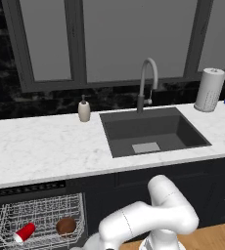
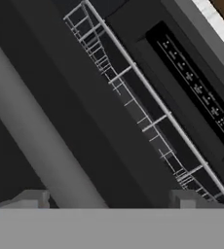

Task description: Pick up the cup and bowl from the counter, place them in the dishwasher, and close the dishwasher door.

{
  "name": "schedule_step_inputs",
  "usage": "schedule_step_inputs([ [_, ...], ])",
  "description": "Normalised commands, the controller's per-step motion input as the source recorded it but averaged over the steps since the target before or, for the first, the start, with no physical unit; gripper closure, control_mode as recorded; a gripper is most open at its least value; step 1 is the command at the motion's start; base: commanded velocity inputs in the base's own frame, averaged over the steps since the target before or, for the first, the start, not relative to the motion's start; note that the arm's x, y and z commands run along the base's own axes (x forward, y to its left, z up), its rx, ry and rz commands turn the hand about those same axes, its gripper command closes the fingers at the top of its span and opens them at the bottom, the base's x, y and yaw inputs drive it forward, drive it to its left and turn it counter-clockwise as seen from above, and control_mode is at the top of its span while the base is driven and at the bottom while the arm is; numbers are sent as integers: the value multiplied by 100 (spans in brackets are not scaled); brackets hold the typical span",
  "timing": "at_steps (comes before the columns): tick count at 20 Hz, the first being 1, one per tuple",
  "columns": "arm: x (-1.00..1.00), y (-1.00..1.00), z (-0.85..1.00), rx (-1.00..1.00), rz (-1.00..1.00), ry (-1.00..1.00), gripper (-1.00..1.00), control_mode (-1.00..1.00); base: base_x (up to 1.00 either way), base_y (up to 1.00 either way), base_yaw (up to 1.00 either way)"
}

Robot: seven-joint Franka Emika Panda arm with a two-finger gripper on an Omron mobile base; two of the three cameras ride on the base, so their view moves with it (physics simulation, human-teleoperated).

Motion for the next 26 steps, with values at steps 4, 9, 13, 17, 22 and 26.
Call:
schedule_step_inputs([
  [4,57,-9,-16,-9,-23,-29,-100,-100,0,0,0],
  [9,68,-13,-2,-11,-27,-35,-100,-100,0,0,0],
  [13,73,-4,0,-11,-26,-37,-100,-100,0,0,0],
  [17,79,-4,0,-10,-26,-35,-100,-100,0,0,0],
  [22,83,-1,0,-11,-24,-33,-100,-100,0,0,0],
  [26,93,-1,0,-11,-21,-29,-100,-100,0,0,0],
])
